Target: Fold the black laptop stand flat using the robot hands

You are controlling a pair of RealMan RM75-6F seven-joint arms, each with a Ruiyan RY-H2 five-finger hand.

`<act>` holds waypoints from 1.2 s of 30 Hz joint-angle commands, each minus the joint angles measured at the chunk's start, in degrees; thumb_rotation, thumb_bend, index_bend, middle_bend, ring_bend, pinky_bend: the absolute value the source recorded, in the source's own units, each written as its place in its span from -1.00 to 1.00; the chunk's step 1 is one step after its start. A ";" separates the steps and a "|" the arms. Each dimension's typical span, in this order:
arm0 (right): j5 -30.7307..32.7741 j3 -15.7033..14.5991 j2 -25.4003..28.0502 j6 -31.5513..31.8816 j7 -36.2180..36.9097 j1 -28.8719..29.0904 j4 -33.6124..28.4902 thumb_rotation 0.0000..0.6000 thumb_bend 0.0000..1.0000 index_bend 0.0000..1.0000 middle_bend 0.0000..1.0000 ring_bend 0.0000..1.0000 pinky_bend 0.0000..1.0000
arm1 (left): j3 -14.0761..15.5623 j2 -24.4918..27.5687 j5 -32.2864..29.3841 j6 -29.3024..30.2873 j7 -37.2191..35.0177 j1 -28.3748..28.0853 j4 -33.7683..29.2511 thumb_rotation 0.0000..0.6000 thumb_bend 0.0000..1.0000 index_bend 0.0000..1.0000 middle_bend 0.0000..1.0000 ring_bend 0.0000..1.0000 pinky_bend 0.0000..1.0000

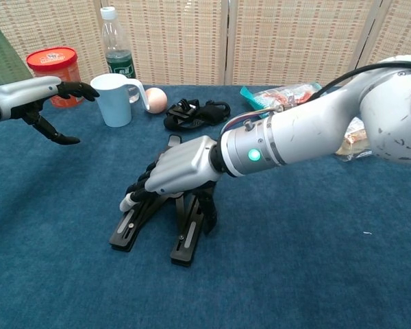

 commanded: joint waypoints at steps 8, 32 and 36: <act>0.25 -0.74 -1.38 0.57 1.21 0.50 2.17 1.00 -1.00 -1.00 -0.98 -1.00 -1.00 | -0.01 -0.31 0.25 -0.11 -0.51 0.01 0.60 1.00 -0.64 -0.77 -0.75 -0.84 -0.88; 0.31 -1.17 -4.14 3.41 5.41 1.41 6.96 1.00 -0.97 -0.99 -0.59 -1.00 -1.00 | -0.02 -0.06 0.67 0.49 -1.27 0.54 0.68 1.00 -0.63 -0.77 -0.75 -0.84 -0.87; -0.01 -1.36 -4.76 5.26 5.78 0.79 8.20 1.00 -0.89 -0.77 -0.36 -1.00 -1.00 | -0.04 0.06 0.74 0.64 -1.34 0.63 0.52 1.00 -0.64 -0.77 -0.75 -0.84 -0.87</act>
